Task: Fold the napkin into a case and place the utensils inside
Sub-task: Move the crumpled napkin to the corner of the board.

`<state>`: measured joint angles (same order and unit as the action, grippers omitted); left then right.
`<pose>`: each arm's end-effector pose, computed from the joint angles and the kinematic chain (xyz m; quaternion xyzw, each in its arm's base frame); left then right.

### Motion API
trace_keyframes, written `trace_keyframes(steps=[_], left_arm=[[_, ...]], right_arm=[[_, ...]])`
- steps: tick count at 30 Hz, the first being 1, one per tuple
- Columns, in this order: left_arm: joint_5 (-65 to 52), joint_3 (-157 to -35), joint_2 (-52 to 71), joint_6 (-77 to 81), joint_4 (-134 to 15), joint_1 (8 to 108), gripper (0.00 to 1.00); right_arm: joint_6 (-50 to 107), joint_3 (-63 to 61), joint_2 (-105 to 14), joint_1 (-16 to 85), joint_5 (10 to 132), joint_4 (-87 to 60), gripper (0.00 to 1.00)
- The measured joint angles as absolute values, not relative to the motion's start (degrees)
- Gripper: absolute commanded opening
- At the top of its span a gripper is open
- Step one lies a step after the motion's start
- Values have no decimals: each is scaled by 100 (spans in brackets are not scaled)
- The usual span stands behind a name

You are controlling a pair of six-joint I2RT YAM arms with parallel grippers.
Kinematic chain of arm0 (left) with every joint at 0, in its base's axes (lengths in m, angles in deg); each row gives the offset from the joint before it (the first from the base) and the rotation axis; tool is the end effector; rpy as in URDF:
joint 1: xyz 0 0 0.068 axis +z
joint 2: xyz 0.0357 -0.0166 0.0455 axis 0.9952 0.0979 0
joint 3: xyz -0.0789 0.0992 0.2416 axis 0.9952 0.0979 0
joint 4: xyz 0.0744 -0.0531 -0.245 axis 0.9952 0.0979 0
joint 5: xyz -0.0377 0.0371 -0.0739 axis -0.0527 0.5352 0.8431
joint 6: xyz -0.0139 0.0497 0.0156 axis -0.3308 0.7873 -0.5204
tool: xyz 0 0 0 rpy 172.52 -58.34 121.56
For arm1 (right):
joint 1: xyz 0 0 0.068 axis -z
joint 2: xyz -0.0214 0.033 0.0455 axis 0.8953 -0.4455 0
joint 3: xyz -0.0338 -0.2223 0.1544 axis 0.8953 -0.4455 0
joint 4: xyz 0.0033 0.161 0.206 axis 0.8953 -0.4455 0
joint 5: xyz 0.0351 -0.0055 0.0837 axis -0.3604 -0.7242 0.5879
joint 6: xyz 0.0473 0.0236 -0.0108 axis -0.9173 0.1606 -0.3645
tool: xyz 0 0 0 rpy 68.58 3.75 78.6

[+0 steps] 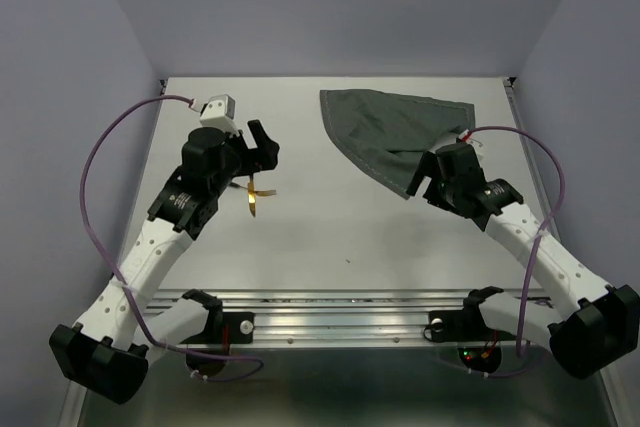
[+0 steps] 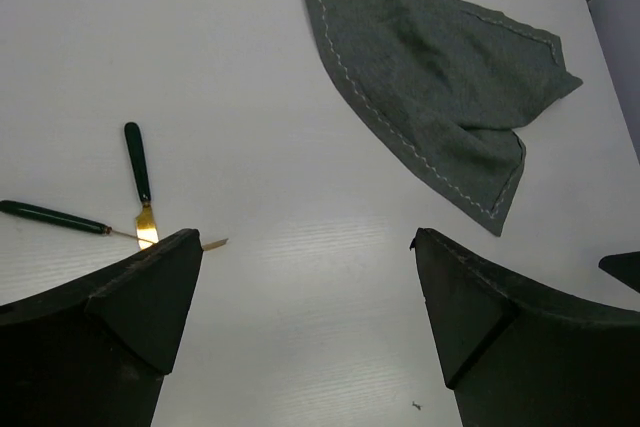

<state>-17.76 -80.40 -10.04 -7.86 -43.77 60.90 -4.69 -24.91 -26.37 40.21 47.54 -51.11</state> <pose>0.2065 -0.0875 0.3697 -0.0041 0.7839 -0.2179 0.5814 0.2063 0.0785 0.2812 0.1806 0.9096 0.0755 0.3665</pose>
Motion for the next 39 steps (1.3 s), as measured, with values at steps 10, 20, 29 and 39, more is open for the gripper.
trace_keyframes(steps=[10, 20, 29, 39], left_arm=[[-2126, -8403, -613, -294, -3988, 6164, 99], [-1909, -8674, -322, -178, -3643, 6164, 99], [-1783, -8672, -340, -266, -3641, 6164, 99], [-1608, -8641, -442, -154, -3634, 6164, 99]], right_arm=[[-192, -2491, -2615, 4023, 4701, -5118, 100], [-74, -2524, -3668, 4023, 4797, -5065, 96], [-310, -2651, -4560, 4023, 4911, -4298, 87], [-436, -2647, -5517, 4023, 4786, -3500, 69]])
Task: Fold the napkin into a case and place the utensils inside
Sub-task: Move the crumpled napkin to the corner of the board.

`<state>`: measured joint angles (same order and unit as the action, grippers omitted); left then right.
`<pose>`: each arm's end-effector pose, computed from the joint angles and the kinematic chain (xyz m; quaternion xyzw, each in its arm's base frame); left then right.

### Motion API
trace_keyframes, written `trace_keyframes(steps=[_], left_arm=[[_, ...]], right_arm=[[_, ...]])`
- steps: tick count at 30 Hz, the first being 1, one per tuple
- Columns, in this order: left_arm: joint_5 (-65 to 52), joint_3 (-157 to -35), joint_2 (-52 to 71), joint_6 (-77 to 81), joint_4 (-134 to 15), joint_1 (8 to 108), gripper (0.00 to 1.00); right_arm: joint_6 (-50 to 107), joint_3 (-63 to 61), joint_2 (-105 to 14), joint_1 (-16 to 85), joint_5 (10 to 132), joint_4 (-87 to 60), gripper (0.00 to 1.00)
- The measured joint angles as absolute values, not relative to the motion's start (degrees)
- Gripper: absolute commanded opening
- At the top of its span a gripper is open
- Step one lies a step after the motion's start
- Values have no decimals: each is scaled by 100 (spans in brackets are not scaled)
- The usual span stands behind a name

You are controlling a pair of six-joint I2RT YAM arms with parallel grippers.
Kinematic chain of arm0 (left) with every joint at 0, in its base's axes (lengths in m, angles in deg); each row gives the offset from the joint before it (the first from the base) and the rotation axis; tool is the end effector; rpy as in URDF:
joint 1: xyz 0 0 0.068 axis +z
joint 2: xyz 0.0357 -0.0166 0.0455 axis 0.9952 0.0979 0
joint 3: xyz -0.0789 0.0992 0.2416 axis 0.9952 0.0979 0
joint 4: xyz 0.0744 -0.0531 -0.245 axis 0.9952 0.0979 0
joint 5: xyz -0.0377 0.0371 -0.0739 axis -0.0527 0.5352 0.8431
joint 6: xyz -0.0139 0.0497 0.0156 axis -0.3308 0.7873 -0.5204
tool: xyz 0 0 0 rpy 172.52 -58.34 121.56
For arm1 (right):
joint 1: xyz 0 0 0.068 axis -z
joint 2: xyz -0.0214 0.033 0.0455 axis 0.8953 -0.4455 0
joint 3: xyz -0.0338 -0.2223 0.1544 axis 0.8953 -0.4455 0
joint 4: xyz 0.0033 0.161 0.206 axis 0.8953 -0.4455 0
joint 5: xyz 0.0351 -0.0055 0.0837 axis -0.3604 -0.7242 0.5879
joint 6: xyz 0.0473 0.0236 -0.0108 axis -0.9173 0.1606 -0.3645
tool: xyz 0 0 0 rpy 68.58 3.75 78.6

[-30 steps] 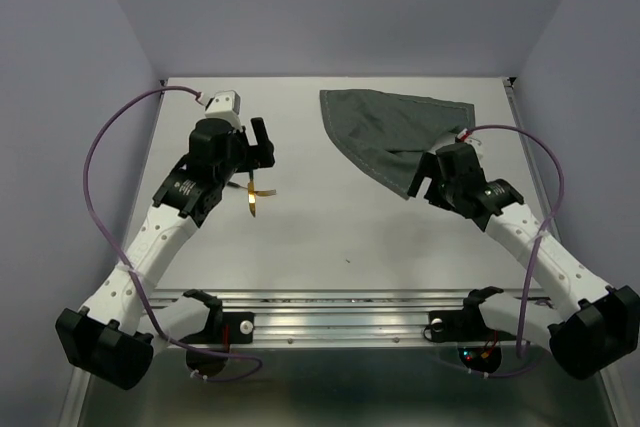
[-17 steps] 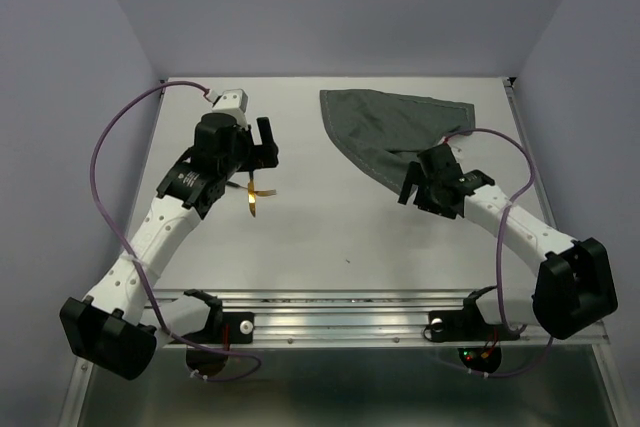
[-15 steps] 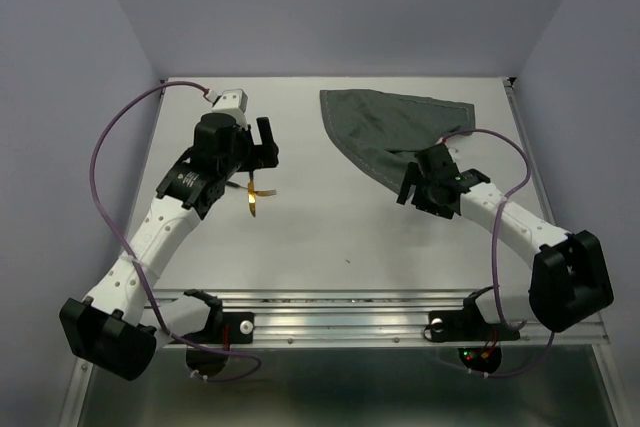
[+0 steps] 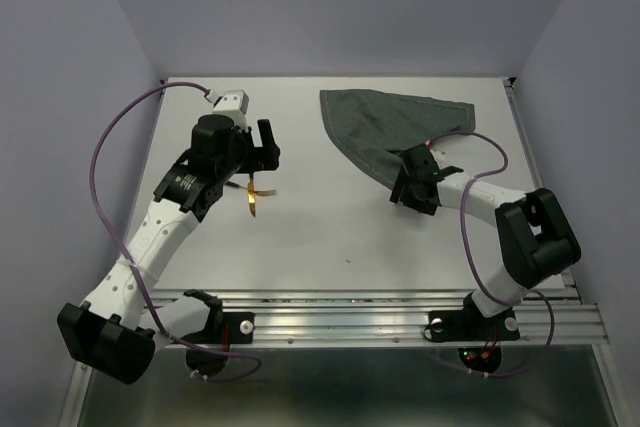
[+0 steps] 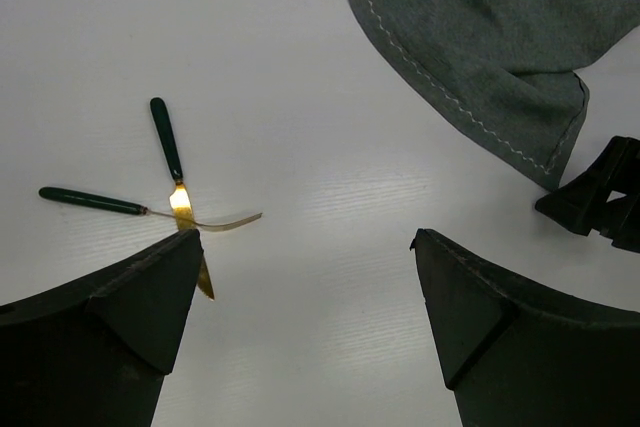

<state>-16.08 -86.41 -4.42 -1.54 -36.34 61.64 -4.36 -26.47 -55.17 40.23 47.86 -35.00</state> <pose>0.2237 -0.0927 0.3718 0.0461 0.8193 -0.1761 0.5437 0.2786 0.1098 0.1670 0.1667 0.9489 0.0112 0.2676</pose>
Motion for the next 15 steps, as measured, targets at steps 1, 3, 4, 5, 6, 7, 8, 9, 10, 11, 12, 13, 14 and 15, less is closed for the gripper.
trace_keyframes(steps=[1, 3, 4, 5, 6, 7, 8, 9, 10, 11, 12, 13, 14, 15], left_arm=[[-1597, -8639, -442, -132, -3625, 6164, 99], [-1577, -8637, -442, -104, -3619, 6164, 99], [-1568, -8637, -442, -99, -3619, 6164, 99], [-1562, -8626, -442, -99, -3630, 6164, 99], [-1555, -8606, -445, -99, -3641, 6164, 99], [-1549, -8575, -447, -102, -3654, 6164, 99], [-1542, -8510, -453, -104, -3665, 6164, 99], [-1540, -8460, -453, -110, -3663, 6164, 99], [-1540, -8425, -453, -115, -3658, 6164, 99], [-1531, -8396, -453, -117, -3639, 6164, 99], [-1529, -8374, -453, -117, -3645, 6164, 99], [-1525, -8355, -460, -121, -3643, 6164, 99], [-1525, -8346, -466, -121, -3643, 6164, 99], [-1531, -8322, -488, -141, -3643, 6164, 98]], right_arm=[[-476, -2610, -5585, 4023, 4743, -3465, 67], [-513, -2513, -5701, 4021, 4679, -3435, 63], [-541, -2461, -5758, 4021, 4633, -3428, 63], [-567, -2411, -5815, 4023, 4592, -3395, 63], [-592, -2384, -5847, 4023, 4546, -3374, 63], [-624, -2358, -5880, 4021, 4509, -3347, 63], [-679, -2321, -5922, 4023, 4454, -3323, 63], [-725, -2299, -5950, 4023, 4408, -3304, 63], [-742, -2284, -5972, 4023, 4378, -3286, 63], [-777, -2253, -6005, 4023, 4330, -3269, 63], [-801, -2212, -6042, 4023, 4281, -3264, 63], [-814, -2175, -6081, 4023, 4253, -3260, 61], [-823, -2085, -6171, 4023, 4203, -3238, 59], [-825, -2019, -6226, 4023, 4174, -3227, 51]])
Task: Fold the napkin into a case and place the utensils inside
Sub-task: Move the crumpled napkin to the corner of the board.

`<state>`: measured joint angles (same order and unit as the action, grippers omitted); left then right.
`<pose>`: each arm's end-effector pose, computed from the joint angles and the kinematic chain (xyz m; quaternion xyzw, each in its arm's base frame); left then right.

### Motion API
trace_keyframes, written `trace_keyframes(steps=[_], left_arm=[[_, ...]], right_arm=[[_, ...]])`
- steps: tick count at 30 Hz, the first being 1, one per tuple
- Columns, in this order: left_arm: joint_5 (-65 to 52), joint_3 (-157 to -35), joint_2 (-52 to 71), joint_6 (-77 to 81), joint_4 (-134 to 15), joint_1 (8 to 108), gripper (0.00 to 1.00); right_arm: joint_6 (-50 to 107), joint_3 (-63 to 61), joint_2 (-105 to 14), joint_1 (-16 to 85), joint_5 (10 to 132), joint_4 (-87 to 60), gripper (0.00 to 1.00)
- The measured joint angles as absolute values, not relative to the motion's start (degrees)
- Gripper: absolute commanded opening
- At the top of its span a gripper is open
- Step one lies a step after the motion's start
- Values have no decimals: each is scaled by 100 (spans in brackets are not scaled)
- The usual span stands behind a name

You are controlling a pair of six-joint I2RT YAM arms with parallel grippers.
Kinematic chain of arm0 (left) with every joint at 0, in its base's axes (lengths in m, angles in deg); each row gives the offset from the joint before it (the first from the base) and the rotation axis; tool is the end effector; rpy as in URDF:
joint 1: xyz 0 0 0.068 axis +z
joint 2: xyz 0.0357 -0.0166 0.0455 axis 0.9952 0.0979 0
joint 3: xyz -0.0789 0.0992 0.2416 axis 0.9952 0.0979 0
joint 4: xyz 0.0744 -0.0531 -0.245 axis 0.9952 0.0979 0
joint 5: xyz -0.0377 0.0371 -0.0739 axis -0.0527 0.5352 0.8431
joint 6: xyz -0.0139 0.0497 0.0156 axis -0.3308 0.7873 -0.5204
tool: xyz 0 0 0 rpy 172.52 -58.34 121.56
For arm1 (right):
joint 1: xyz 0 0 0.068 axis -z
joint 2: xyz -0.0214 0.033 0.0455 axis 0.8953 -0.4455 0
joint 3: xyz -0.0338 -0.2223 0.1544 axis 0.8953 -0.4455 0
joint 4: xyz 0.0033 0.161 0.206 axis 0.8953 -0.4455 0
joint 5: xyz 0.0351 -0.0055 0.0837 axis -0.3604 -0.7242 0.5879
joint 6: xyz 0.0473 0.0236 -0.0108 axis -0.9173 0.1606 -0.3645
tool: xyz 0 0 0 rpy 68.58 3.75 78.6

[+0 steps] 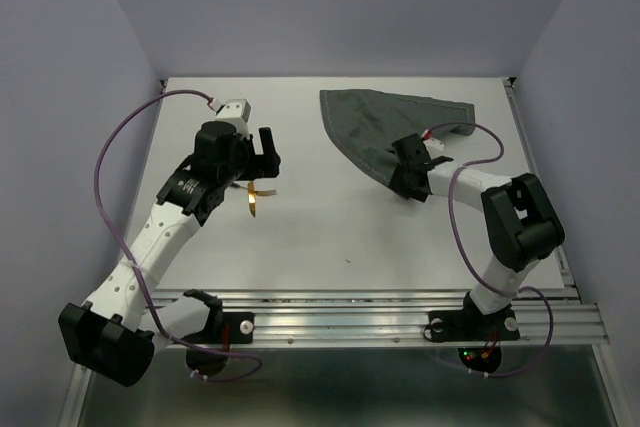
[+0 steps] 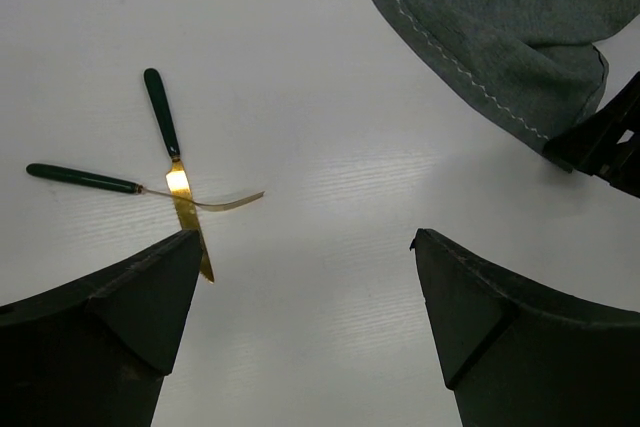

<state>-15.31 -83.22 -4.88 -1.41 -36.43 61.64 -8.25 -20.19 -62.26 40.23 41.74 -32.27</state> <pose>0.2226 -0.0928 0.3544 0.0519 0.8320 -0.1744 0.5241 0.3108 0.1197 0.1641 0.2119 0.9279 -0.0142 0.3065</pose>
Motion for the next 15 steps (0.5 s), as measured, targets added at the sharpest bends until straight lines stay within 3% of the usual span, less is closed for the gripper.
trace_keyframes(steps=[2, 3, 6, 15], left_arm=[[-1555, -8289, -534, -174, -3643, 6164, 98], [-1573, -8272, -565, -187, -3649, 6164, 98], [-1619, -8217, -648, -252, -3645, 6164, 98], [-1236, -8035, -624, -543, -4014, 6164, 98]], right_arm=[[-828, -1895, -6348, 4023, 4148, -3203, 40], [-838, -1847, -6398, 4023, 4137, -3197, 25], [-878, -1775, -6475, 4023, 4153, -3177, 1], [-978, -2253, -5937, 4023, 4310, -3105, 1]])
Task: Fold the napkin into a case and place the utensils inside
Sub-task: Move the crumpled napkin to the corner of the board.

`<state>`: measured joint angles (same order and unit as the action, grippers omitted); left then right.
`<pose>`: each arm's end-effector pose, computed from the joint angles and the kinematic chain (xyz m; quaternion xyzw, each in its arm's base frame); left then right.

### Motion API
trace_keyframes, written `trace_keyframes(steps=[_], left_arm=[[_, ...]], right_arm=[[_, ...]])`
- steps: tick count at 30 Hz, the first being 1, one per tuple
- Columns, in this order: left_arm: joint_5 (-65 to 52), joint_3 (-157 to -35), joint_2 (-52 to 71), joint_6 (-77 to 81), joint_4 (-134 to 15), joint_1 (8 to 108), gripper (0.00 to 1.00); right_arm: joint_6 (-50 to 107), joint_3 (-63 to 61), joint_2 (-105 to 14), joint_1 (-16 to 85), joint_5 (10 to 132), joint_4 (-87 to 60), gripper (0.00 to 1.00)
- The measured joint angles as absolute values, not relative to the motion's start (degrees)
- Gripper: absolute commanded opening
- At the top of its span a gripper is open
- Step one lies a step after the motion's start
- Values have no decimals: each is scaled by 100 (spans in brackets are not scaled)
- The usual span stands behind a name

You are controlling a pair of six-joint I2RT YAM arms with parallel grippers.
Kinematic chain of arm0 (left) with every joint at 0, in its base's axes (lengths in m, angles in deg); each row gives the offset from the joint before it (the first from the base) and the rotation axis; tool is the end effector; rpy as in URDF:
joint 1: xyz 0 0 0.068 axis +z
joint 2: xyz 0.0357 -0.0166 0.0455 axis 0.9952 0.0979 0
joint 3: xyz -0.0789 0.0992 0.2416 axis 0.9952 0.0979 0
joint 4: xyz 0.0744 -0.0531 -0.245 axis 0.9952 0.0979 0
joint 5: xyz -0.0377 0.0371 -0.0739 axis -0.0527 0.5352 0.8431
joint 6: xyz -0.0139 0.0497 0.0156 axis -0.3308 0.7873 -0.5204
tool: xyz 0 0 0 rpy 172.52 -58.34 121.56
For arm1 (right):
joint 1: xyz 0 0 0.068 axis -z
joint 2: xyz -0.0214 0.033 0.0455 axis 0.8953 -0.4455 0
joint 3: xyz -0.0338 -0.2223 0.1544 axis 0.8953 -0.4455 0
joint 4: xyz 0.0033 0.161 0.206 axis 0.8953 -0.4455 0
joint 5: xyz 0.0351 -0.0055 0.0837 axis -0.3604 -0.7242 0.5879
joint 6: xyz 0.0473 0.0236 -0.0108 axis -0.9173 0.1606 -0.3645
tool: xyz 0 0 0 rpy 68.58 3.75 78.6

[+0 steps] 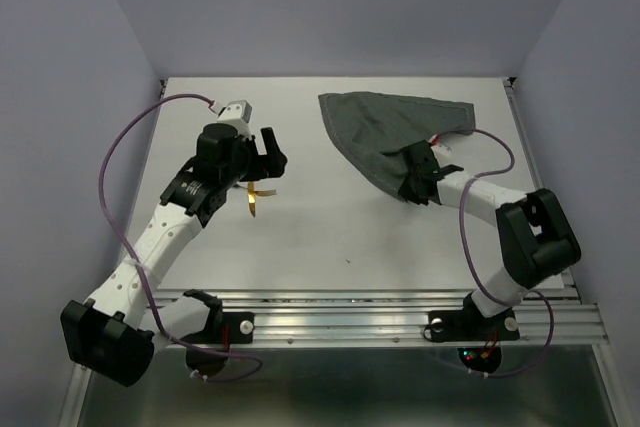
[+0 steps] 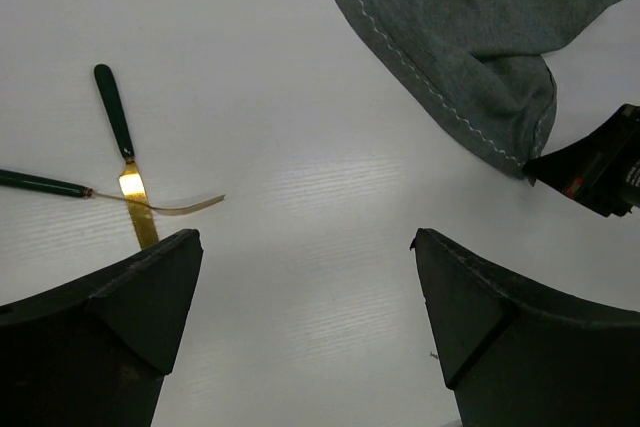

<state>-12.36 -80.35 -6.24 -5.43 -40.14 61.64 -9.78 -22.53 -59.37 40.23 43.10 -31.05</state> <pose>0.2195 -0.0934 0.3487 0.0369 0.8219 -0.2182 0.5249 0.3022 0.1169 0.1692 0.2236 0.9232 0.0083 0.3125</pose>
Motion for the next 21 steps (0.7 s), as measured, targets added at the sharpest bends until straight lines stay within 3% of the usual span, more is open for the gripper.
trace_keyframes(steps=[10, 21], left_arm=[[-565, -8219, 1039, -954, -4445, 6076, 98], [-1042, -9485, 3201, -1339, -4434, 5773, 90]], right_arm=[[-1297, -3986, -3552, 4023, 4780, -3518, 1], [-1527, -4400, -2134, 4023, 4983, -4331, 1]])
